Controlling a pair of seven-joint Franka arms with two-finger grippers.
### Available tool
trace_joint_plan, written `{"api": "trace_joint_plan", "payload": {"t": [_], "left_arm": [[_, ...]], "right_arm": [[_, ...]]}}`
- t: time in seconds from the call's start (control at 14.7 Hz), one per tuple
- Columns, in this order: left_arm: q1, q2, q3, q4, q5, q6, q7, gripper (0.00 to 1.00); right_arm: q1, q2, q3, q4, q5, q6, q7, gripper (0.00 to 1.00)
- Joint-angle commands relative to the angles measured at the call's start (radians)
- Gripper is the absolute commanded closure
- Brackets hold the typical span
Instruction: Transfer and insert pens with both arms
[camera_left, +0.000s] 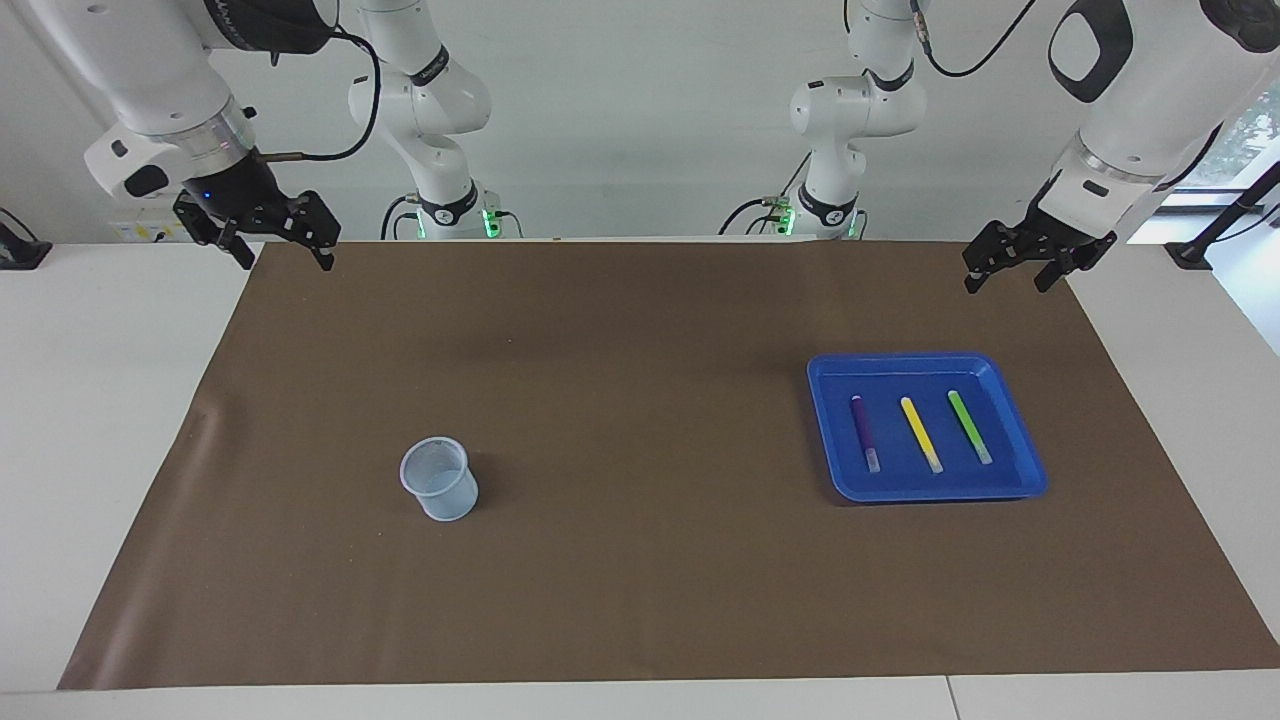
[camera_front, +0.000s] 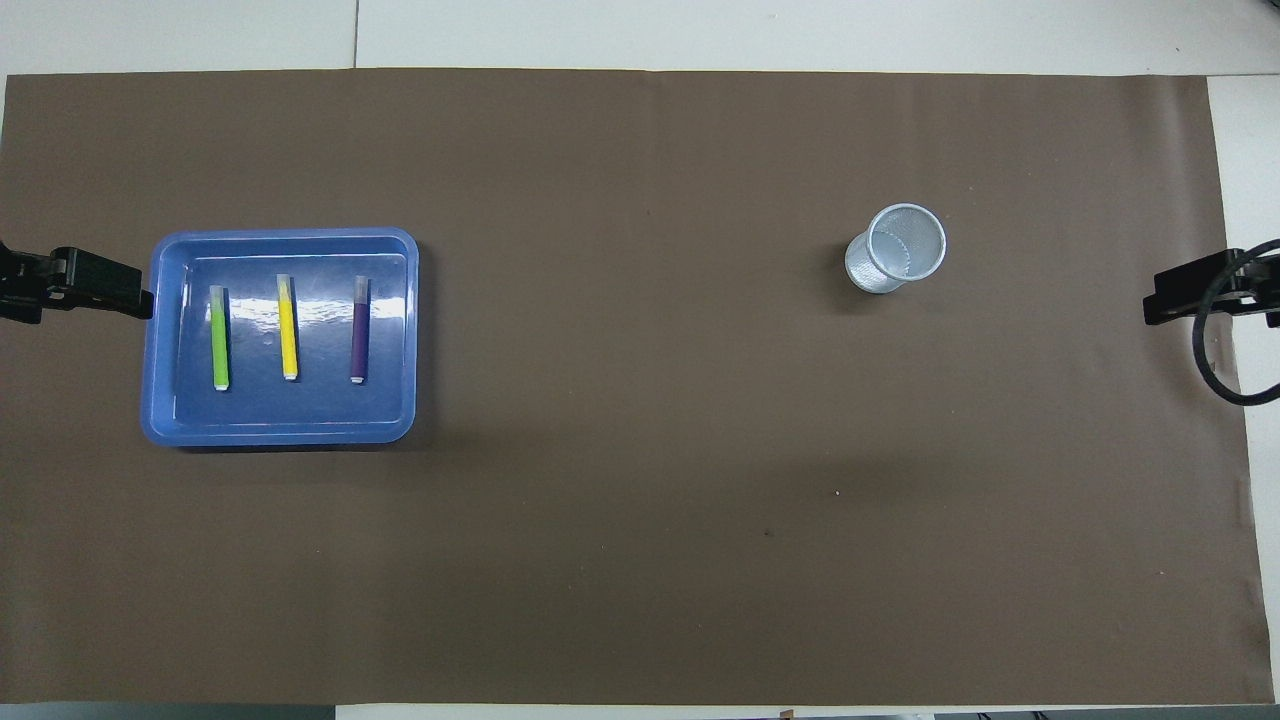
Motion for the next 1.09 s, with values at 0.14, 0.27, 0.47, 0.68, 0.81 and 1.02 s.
{"api": "trace_joint_plan", "payload": {"t": [0.14, 0.27, 0.47, 0.68, 0.81, 1.02], "left_arm": [[0.005, -0.031, -0.01, -0.05, 0.02, 0.028, -0.011, 0.0], [0.005, -0.033, -0.008, -0.051, 0.02, 0.013, -0.014, 0.0], [0.004, -0.063, -0.01, -0.122, 0.02, 0.08, -0.011, 0.0], [-0.019, -0.066, -0.01, -0.198, 0.02, 0.163, -0.014, 0.0], [-0.039, -0.066, -0.01, -0.274, 0.02, 0.265, -0.016, 0.0], [-0.06, -0.042, -0.011, -0.372, 0.021, 0.406, -0.016, 0.0]], "right_arm": [[-0.005, 0.009, 0.003, 0.017, 0.008, -0.006, -0.019, 0.0], [-0.004, 0.009, 0.003, 0.017, 0.008, -0.006, -0.019, 0.0], [-0.005, 0.009, 0.003, 0.017, 0.008, -0.006, -0.019, 0.0], [-0.005, 0.009, 0.003, 0.017, 0.01, -0.006, -0.019, 0.0], [-0.007, 0.009, 0.003, 0.017, 0.01, -0.004, -0.019, 0.0], [-0.005, 0.01, 0.003, 0.017, 0.01, -0.006, -0.019, 0.0]]}}
